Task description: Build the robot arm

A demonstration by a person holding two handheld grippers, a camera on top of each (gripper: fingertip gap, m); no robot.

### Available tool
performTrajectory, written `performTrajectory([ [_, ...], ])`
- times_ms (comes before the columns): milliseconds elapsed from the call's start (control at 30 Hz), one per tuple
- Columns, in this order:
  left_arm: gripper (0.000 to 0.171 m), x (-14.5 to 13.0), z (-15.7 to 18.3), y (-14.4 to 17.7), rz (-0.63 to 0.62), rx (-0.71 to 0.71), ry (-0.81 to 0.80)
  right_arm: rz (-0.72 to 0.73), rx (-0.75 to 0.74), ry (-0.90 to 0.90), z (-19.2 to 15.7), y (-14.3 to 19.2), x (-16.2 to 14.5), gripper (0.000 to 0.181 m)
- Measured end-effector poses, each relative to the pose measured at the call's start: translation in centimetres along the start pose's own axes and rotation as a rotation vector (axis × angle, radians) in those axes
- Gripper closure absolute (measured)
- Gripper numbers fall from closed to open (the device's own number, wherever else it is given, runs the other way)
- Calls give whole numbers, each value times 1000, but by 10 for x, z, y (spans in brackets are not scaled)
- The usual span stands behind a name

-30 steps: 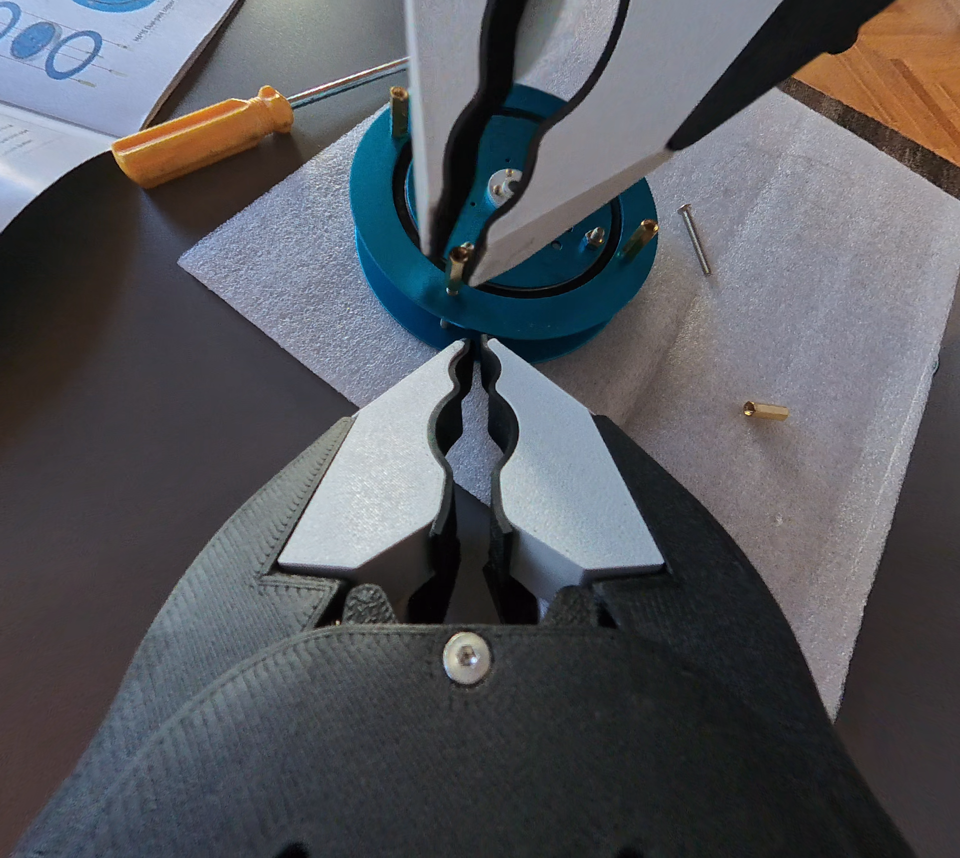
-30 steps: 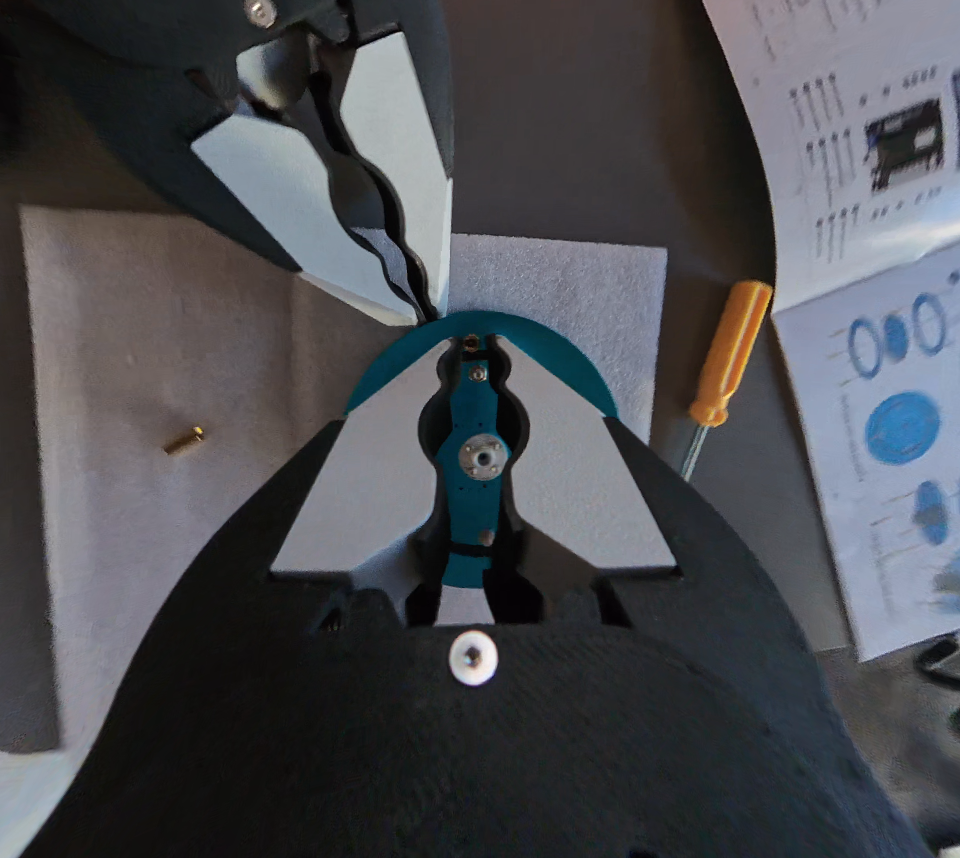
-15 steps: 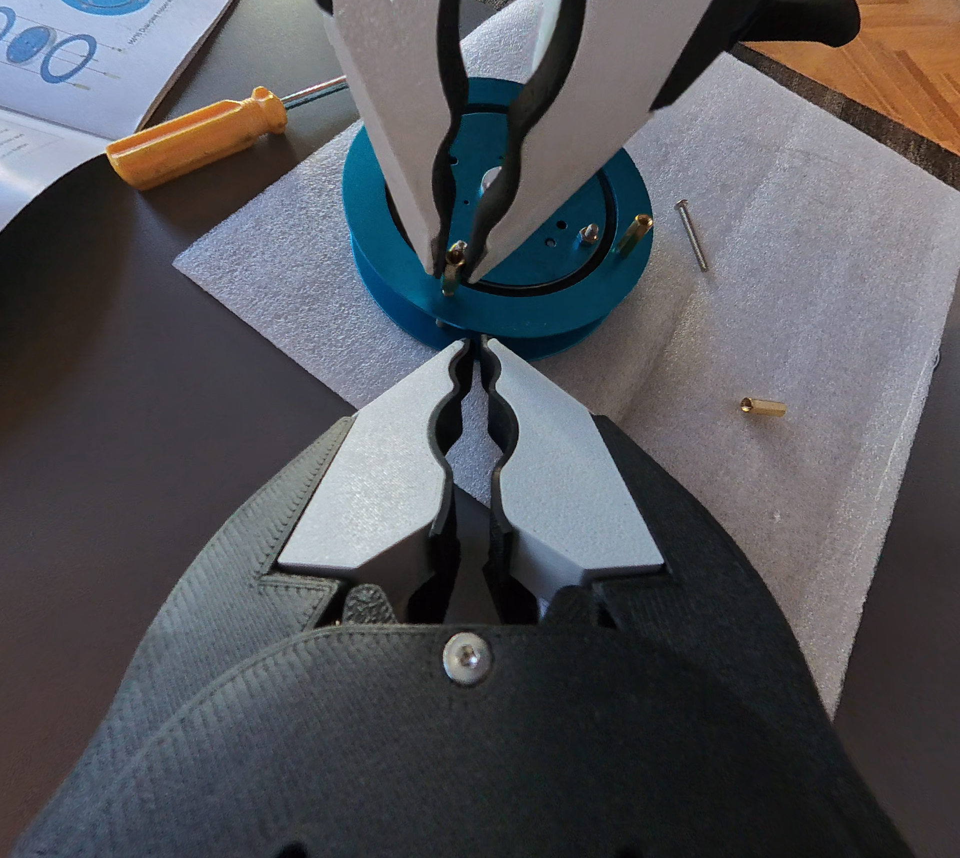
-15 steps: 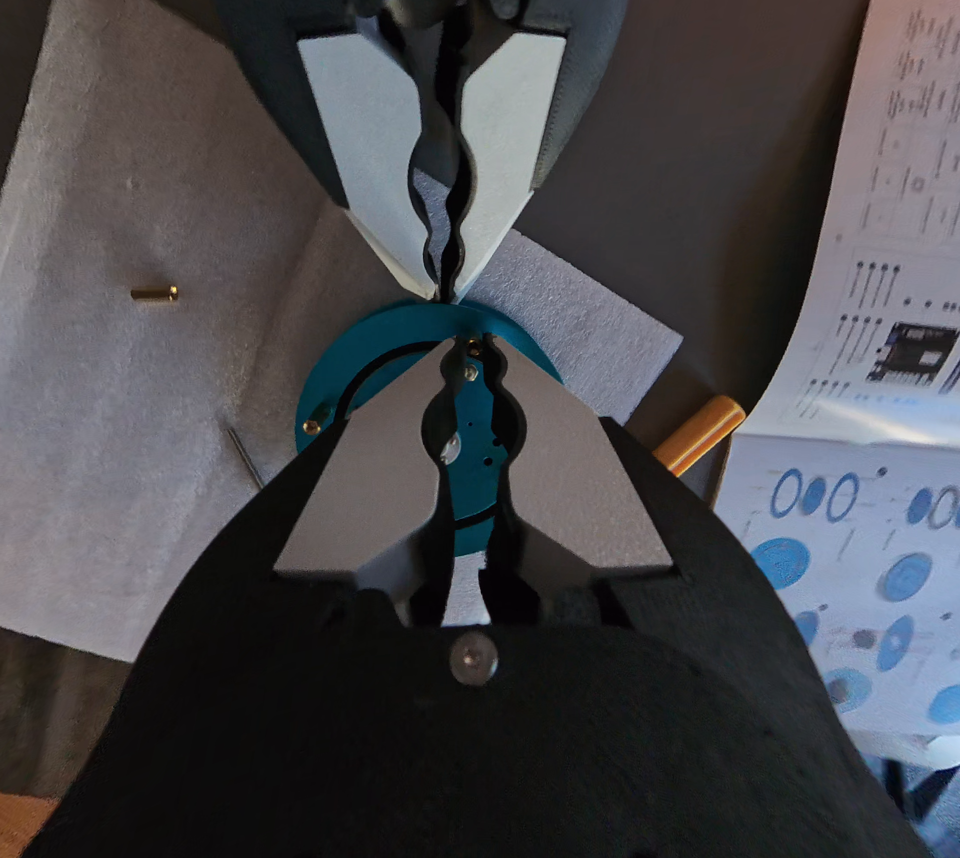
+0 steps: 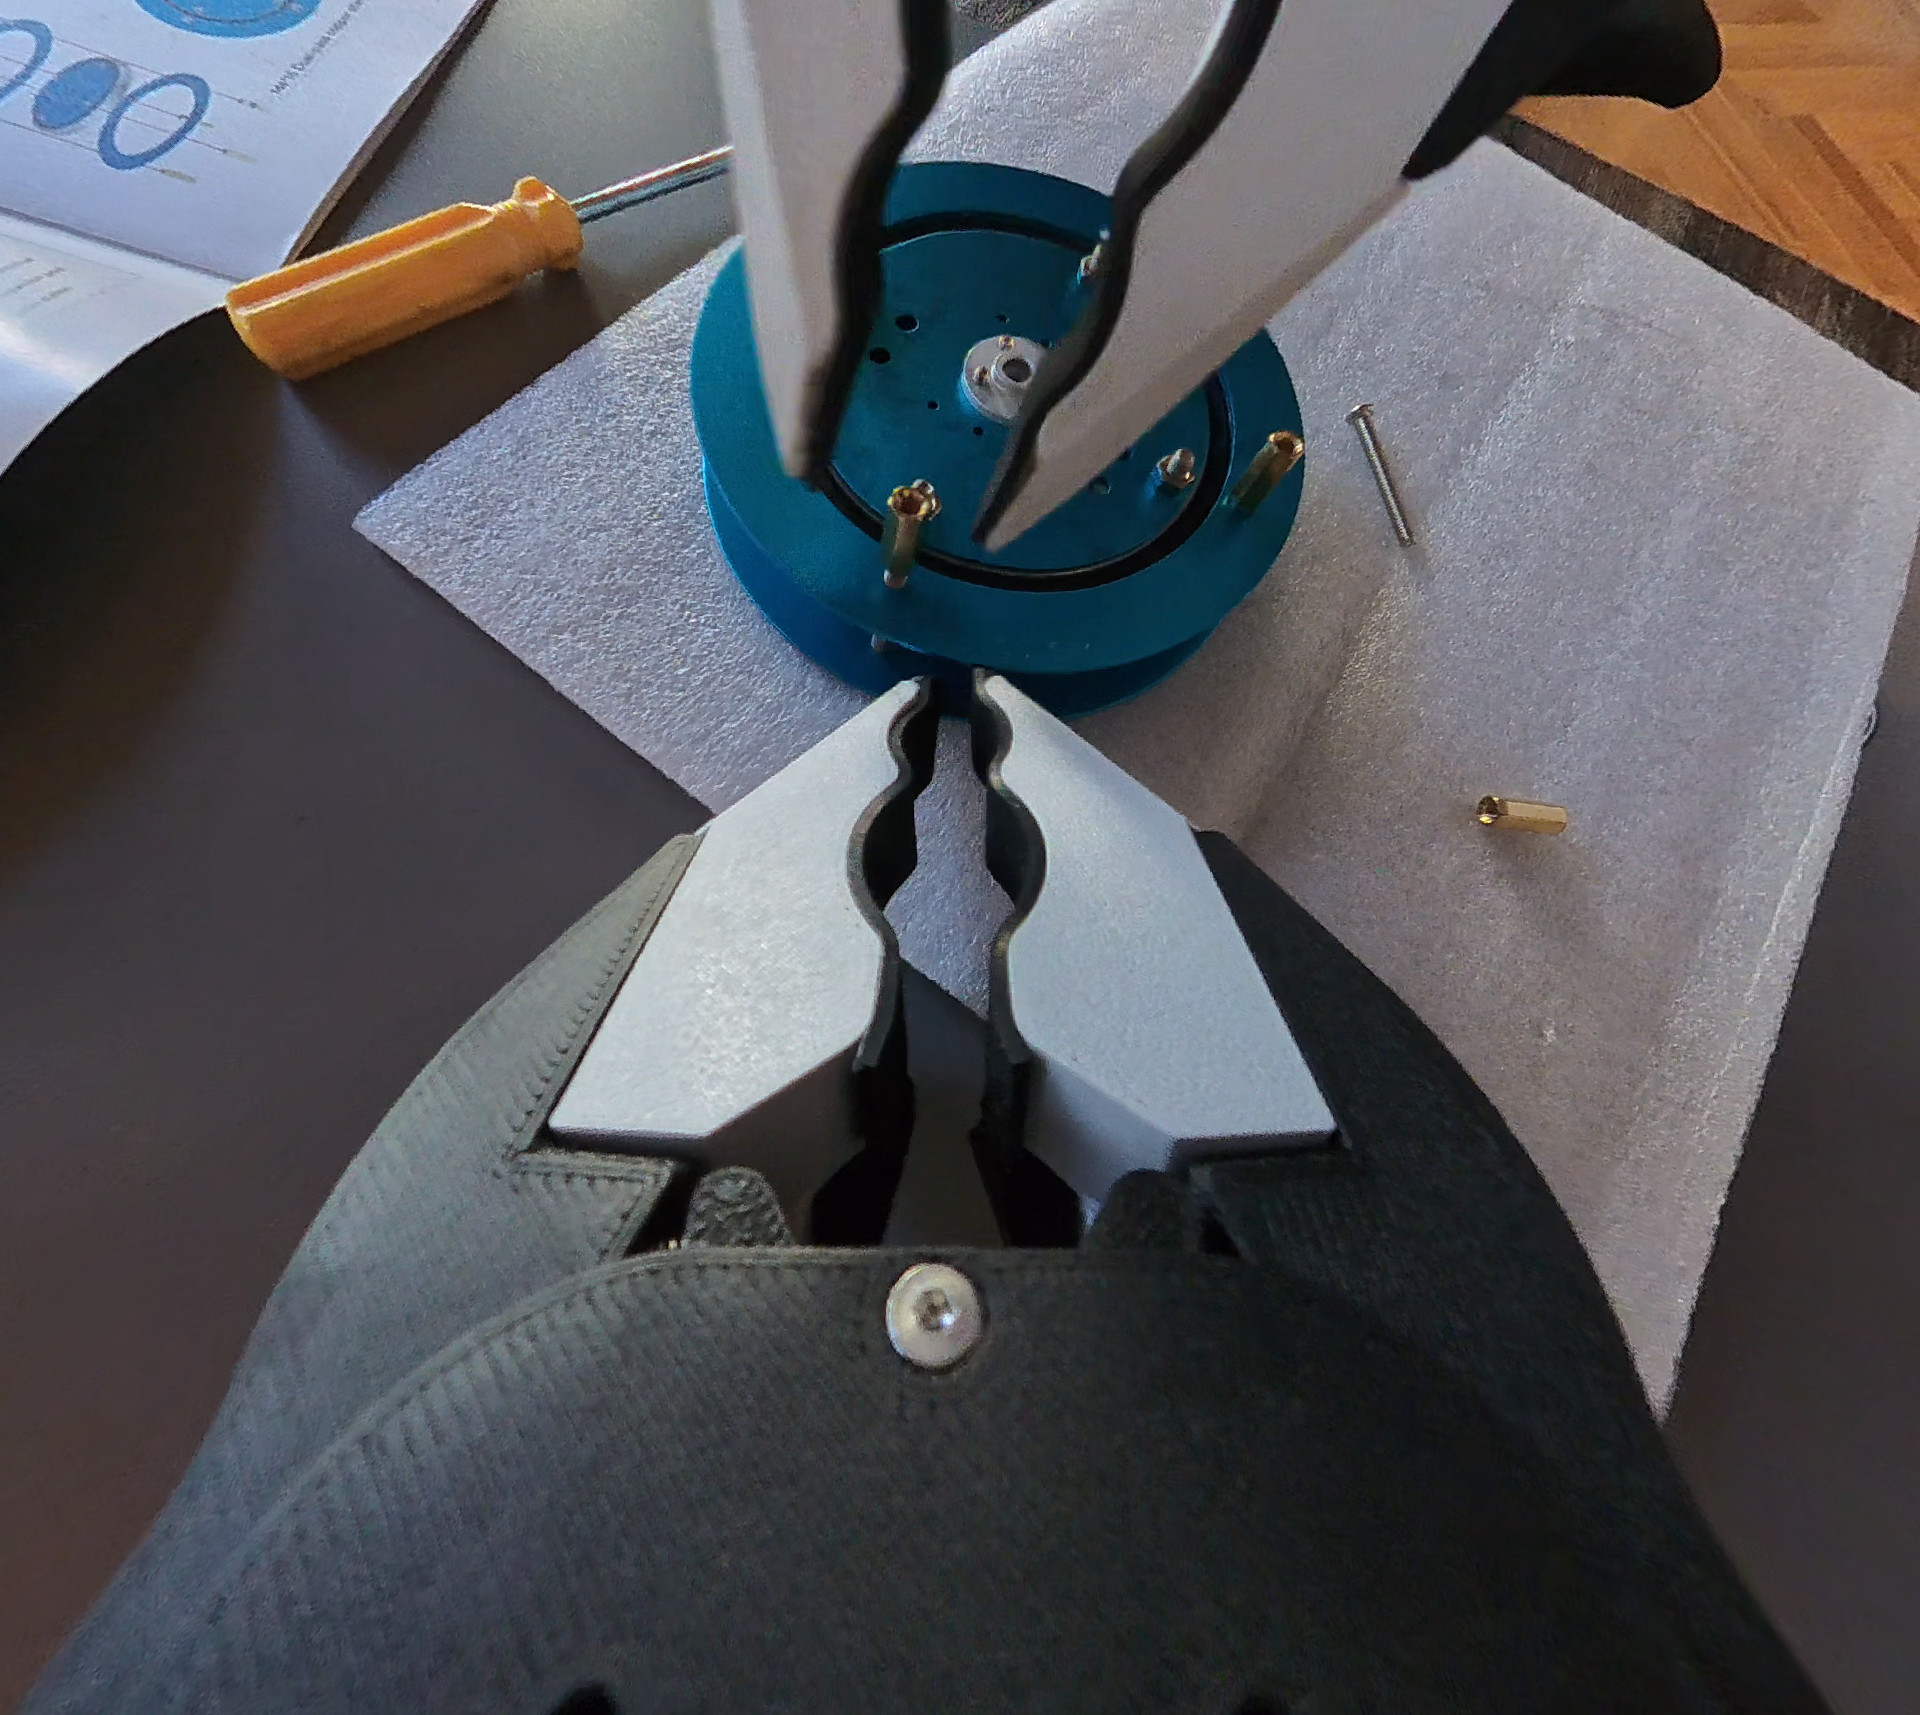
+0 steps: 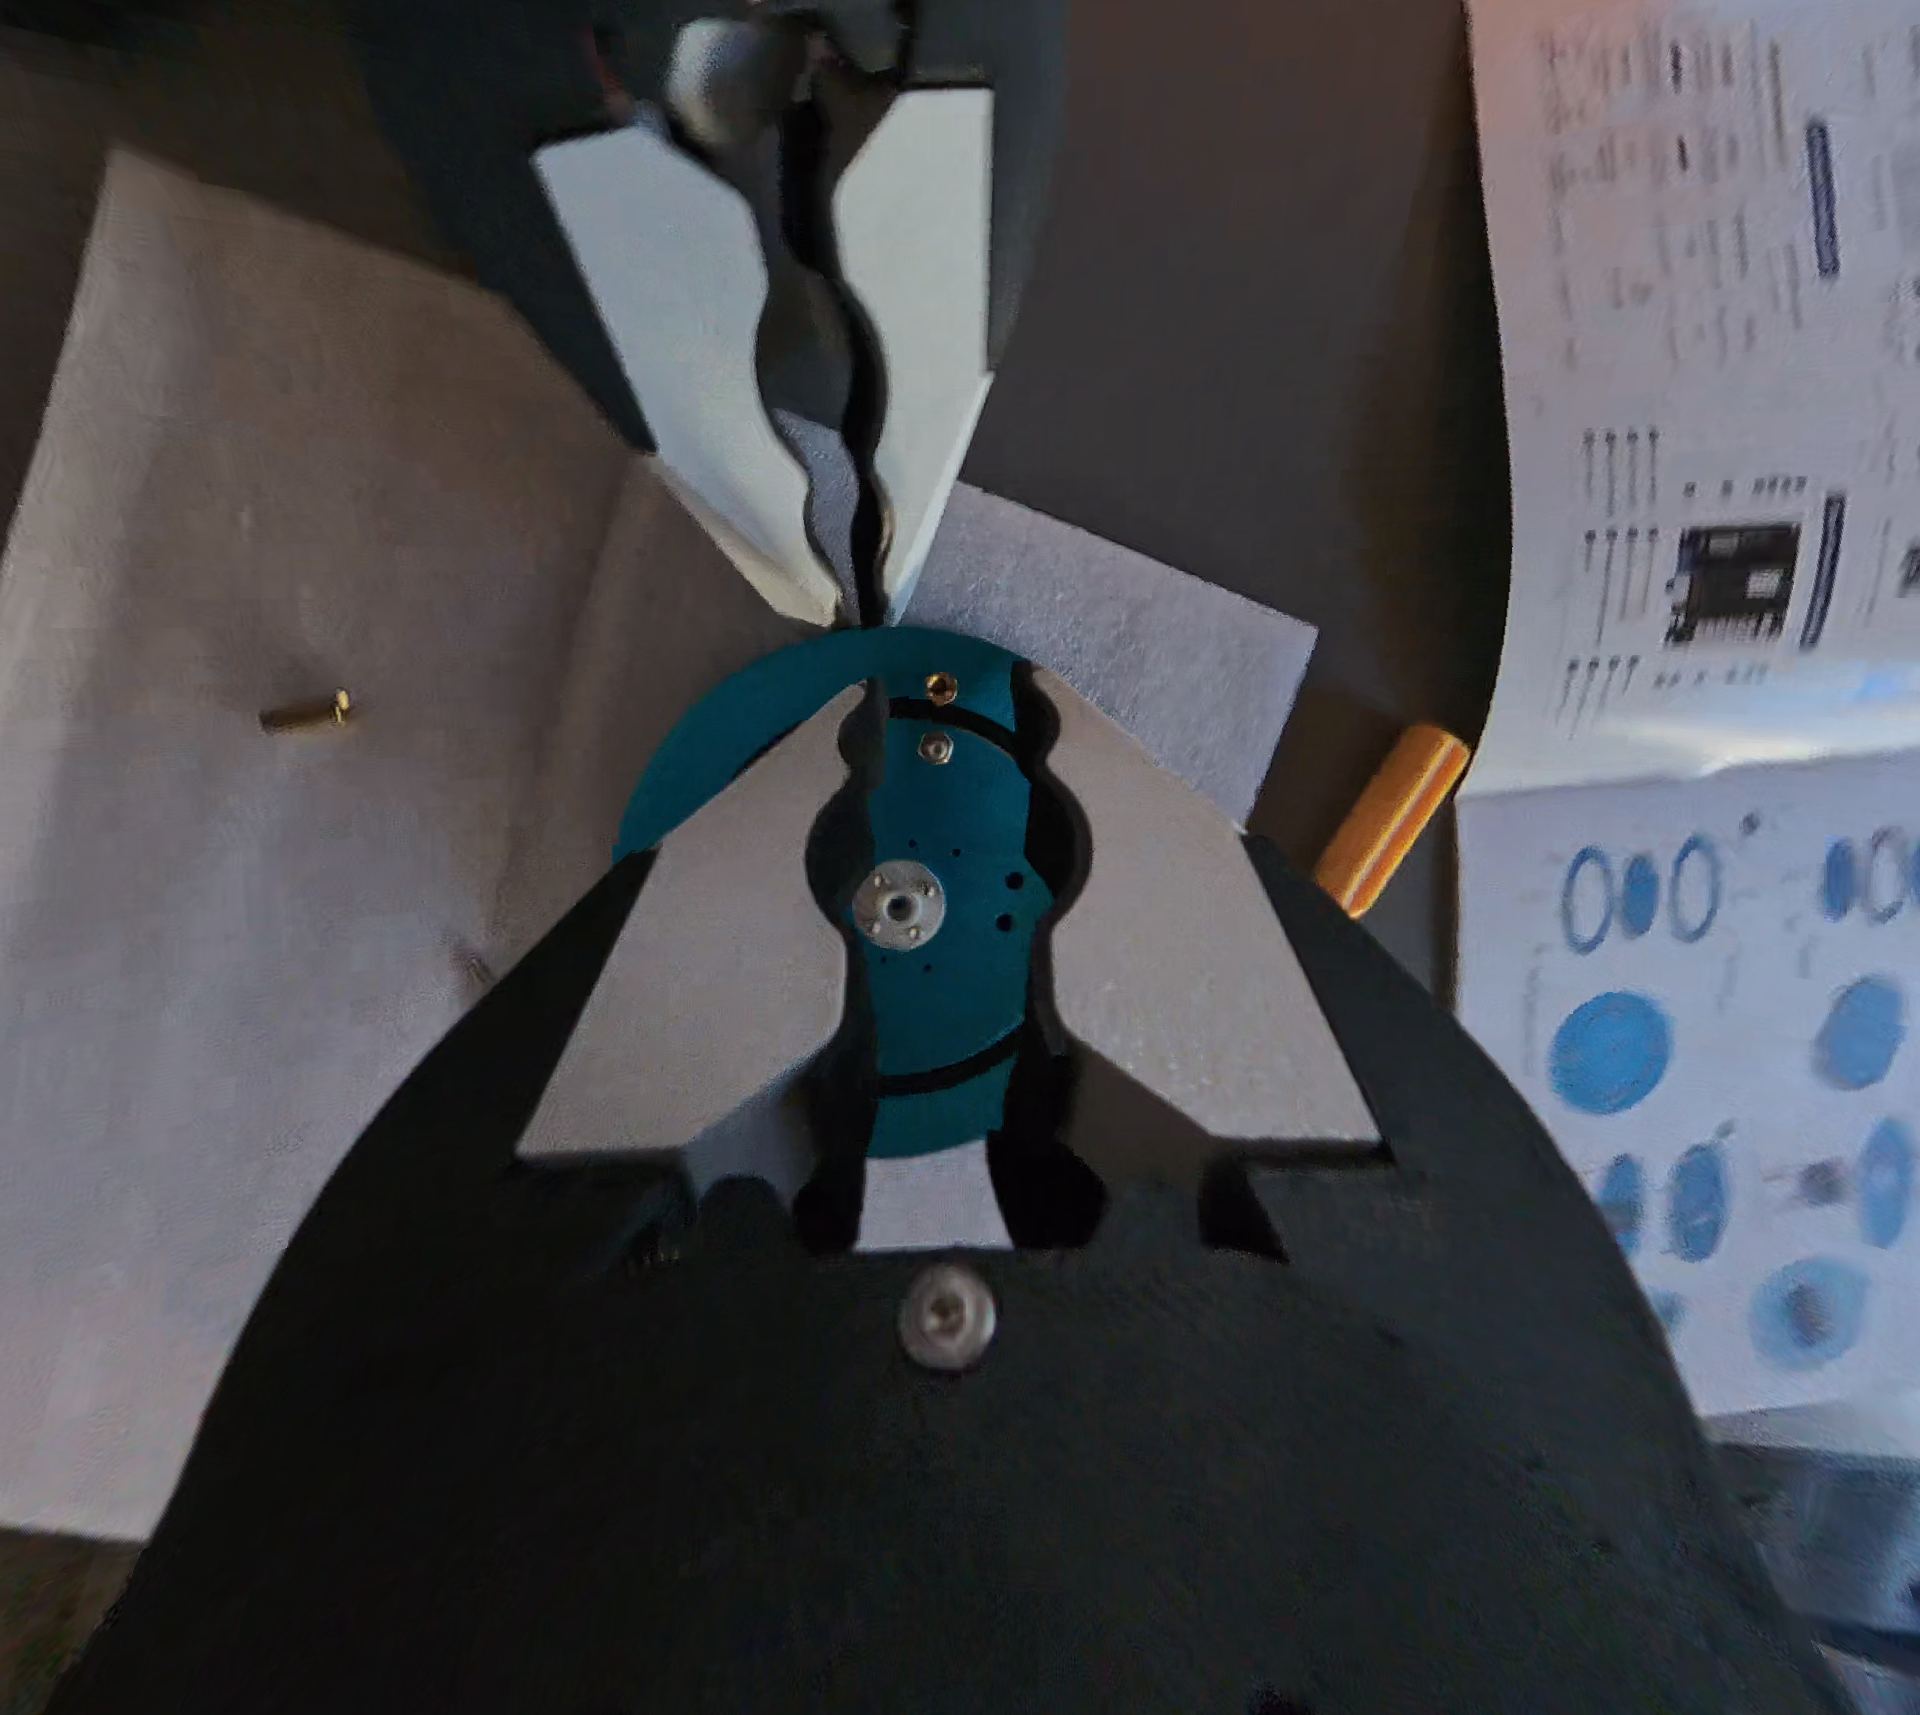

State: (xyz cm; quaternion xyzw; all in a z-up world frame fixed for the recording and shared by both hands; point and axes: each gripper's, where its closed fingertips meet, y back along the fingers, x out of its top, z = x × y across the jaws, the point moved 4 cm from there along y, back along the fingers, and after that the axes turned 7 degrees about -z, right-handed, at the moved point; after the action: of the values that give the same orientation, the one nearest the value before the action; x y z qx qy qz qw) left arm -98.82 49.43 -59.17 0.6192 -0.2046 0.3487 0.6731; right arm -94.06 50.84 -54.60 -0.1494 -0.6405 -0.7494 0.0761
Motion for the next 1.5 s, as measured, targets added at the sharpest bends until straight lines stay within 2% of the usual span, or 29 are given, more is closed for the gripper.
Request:
performTrajectory([
  [67, 165, 0, -1, 1, 5, -3, 10, -75, -18, 88, 4, -1, -4, 164],
  [133, 163, 0, -1, 2, 10, -8, 18, -88, 44, 103, 0, -3, -1, 173],
  [333, 163, 0, -1, 1, 1, -13, 19, -143, 60, 101, -1, -7, 3, 176],
  [500, 165, 0, 0, 0, -2, -12, 9, -156, 66, -88, -1, -8, 2, 175],
  [567, 167, 0, -1, -1, -2, -15, 13, -143, 47, -266, 0, -9, -1, 175],
  [633, 168, 1, 0, -1, -3, -18, 11, -116, 49, -521, 0, -9, -2, 174],
  [667, 167, 1, 0, -1, -2, -19, 12, -96, 38, -581, -1, -9, -3, 174],
  [767, 165, 1, -1, 0, 2, -13, 16, -83, -8, -484, -2, -8, -4, 174],
  [833, 162, 0, -1, 1, 3, -9, 20, -91, -31, -373, -1, -8, -4, 153],
  [933, 157, -1, -2, 3, 12, -4, 31, -65, -60, -187, 4, 0, 0, 157],
  [1033, 151, -3, -3, 5, 1, -2, 49, -119, -3, -64, -1, 1, -1, 164],
  [1133, 146, -6, -2, 6, -6, -17, 79, -175, 4, -18, -2, -4, -2, 167],
  [1233, 148, -7, -2, 7, -7, -7, 82, -193, 11, -18, -3, -7, 2, 172],
  [1500, 154, -9, -8, 10, -10, 5, 105, -239, 42, -160, -3, -12, 9, 176],
])
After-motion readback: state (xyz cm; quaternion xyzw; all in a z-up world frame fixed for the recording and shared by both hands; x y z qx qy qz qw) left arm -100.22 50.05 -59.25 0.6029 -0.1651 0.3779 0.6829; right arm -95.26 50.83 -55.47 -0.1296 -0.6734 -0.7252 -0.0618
